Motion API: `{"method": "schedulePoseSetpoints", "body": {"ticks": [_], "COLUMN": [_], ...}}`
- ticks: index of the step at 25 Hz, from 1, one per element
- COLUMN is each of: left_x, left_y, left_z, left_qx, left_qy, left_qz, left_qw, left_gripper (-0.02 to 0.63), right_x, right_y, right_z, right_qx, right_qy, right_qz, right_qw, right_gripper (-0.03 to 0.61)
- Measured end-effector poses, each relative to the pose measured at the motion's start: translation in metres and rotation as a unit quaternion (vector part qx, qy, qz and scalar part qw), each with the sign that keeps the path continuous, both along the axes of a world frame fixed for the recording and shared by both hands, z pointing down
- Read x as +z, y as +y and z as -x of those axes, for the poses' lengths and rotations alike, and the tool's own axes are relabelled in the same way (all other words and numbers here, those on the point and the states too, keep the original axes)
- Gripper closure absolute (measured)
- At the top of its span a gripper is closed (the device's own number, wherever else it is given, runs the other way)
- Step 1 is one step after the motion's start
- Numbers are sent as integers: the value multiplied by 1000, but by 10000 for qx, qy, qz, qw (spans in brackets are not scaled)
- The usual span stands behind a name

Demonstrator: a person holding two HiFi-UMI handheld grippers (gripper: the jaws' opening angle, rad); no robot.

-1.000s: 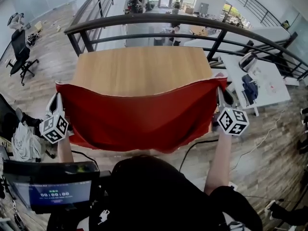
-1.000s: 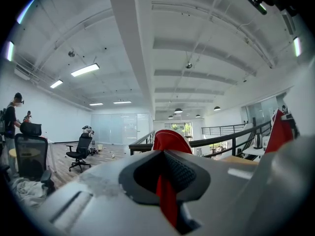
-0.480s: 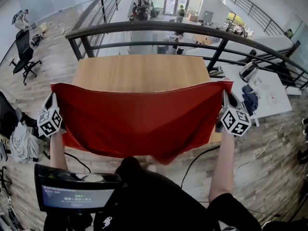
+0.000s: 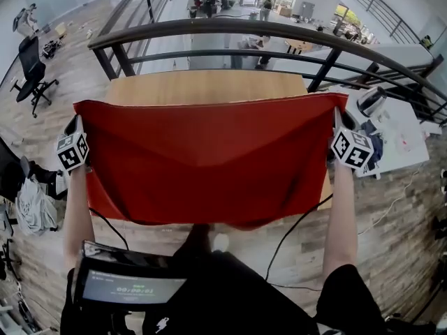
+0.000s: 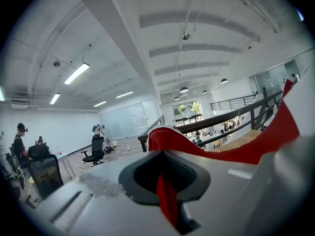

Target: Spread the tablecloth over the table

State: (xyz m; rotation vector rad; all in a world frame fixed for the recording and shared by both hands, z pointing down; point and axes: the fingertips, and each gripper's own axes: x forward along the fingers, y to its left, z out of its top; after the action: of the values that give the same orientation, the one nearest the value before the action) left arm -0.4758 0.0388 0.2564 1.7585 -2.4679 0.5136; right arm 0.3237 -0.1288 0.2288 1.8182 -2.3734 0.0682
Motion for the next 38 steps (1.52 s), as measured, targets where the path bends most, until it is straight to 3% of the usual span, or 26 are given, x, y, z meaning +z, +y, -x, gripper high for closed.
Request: {"method": "schedulePoseSetpoints", "body": {"ticks": [4,11,19,24,31,35,38], "left_x": [22,109,177,214,242,235,217], "left_y": [-68,-196,-344,-404,-448,-480,-506], "left_z": [33,75,103,122,147,162,169], "left_qx": [-34,161,269,220,348,503,405], "left_qy": [73,-274,-335,-449,-400,-637,-742], "left_qz": [242,1184,1489,1701,1664,1628,1440], "left_qw": [9997,9925,9879,9842,9846,9833,9860], "left_gripper": [597,597,597,597,597,597,597], "right_x": [20,109,187,228,246,232,218], "right_y": [-70,-205,-340,-404,-449,-486,-517], "right_z": [10,26,57,82,121,148,160], "right_qx": [139,441,581,555,-87,-390,-452], "right_qy": [258,506,1076,1199,794,1263,1125], "right_qz": [219,937,1404,1622,1366,1210,1070], "right_qw": [9993,9933,9825,9779,9874,9838,9868], "right_gripper": [566,566,566,566,566,566,566]}}
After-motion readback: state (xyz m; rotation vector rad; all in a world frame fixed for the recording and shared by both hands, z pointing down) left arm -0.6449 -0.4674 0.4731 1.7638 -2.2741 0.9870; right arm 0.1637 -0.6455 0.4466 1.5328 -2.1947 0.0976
